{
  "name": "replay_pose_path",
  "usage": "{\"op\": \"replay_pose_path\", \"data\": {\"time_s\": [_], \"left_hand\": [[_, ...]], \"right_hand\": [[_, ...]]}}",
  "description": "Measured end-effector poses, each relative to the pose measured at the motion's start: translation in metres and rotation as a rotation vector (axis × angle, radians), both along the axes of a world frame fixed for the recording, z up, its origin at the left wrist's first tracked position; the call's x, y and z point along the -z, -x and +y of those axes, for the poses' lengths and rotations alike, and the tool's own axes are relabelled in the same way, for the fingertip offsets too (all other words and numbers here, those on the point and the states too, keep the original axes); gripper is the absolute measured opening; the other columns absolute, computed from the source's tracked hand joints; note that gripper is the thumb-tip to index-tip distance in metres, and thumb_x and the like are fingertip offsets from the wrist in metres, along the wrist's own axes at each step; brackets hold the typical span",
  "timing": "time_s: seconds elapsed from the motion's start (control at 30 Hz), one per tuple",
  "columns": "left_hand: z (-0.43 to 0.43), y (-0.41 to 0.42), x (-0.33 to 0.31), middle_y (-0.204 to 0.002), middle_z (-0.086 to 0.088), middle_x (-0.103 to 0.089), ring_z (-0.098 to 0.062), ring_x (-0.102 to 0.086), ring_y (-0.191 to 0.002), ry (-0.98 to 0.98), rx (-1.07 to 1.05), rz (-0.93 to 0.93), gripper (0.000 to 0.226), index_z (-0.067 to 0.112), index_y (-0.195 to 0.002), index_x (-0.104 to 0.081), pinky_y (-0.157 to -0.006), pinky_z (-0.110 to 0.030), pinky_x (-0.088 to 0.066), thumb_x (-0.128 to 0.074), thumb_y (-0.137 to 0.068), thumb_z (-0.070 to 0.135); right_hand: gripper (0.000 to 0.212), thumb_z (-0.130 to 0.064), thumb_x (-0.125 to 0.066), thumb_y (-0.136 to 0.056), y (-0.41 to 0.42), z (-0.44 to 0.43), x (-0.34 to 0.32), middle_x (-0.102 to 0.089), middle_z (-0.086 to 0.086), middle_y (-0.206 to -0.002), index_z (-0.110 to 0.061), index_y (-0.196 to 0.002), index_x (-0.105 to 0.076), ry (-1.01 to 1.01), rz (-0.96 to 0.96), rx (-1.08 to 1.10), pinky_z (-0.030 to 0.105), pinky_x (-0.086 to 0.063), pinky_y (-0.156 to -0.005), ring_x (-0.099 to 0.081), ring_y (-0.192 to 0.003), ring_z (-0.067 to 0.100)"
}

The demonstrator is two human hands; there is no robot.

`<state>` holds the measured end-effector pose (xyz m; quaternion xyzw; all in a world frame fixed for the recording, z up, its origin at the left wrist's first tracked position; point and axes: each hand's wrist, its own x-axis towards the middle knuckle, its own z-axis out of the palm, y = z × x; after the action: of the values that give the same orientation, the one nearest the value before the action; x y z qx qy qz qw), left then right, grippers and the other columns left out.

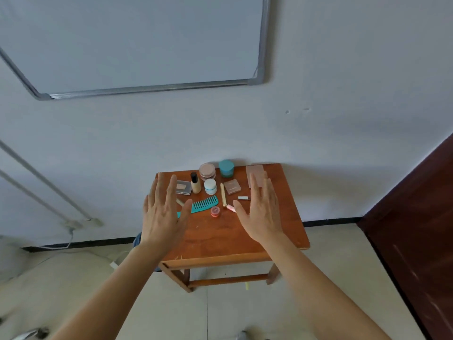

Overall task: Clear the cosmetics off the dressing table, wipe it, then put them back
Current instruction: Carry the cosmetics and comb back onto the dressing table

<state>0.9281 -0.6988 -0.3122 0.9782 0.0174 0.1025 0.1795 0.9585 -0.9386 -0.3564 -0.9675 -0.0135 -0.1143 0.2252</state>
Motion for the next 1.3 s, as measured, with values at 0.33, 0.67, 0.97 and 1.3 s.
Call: {"op": "replay_pose_path", "data": {"time_s": [0.33,0.67,0.97,1.3], "left_hand": [[0.020,-0.175,0.062,-0.165,0.003,0.003,-0.026,-0.005,-0.152,0.092,-0.022,0.286,0.074,0.034,-0.154,-0.006,-0.117,-0.052,-0.020,-0.036,-0.093,0.063],[0.004,-0.329,0.135,-0.138,-0.006,-0.053,-0.028,-0.054,-0.121,0.088,-0.026,0.625,0.084,0.019,-0.140,-0.038,-0.092,-0.043,-0.053,-0.060,-0.078,0.071],[-0.014,-0.369,0.166,-0.071,0.006,-0.052,-0.014,-0.057,-0.070,-0.246,0.021,0.717,0.070,0.019,-0.111,-0.053,-0.048,-0.025,-0.037,-0.059,-0.073,0.077],[-0.006,-0.361,0.148,-0.099,0.001,-0.065,-0.019,-0.063,-0.086,-0.261,0.057,0.588,0.081,0.020,-0.139,-0.036,-0.060,-0.028,-0.044,-0.063,-0.078,0.065]], "right_hand": [[0.071,-0.052,-0.043,-0.099,-0.134,0.019,0.039,-0.006,0.006,-0.166,-0.026,-0.156,-0.010,0.101,0.179,0.045,0.042,-0.018,-0.119,-0.007,-0.153,0.026],[0.071,-0.046,-0.056,-0.095,-0.257,0.053,0.089,-0.025,0.008,-0.160,-0.020,-0.152,-0.023,0.019,0.351,0.107,0.039,-0.035,-0.113,-0.026,-0.147,0.027],[0.081,-0.052,-0.067,-0.086,-0.298,0.070,0.140,-0.049,0.006,-0.131,-0.016,-0.148,-0.028,-0.008,0.390,0.166,0.032,-0.052,-0.089,-0.053,-0.117,0.022],[0.070,-0.053,-0.067,-0.086,-0.278,0.060,0.127,-0.050,0.002,-0.127,-0.018,-0.139,-0.037,-0.104,0.330,0.236,0.025,-0.049,-0.085,-0.056,-0.112,0.018]]}}
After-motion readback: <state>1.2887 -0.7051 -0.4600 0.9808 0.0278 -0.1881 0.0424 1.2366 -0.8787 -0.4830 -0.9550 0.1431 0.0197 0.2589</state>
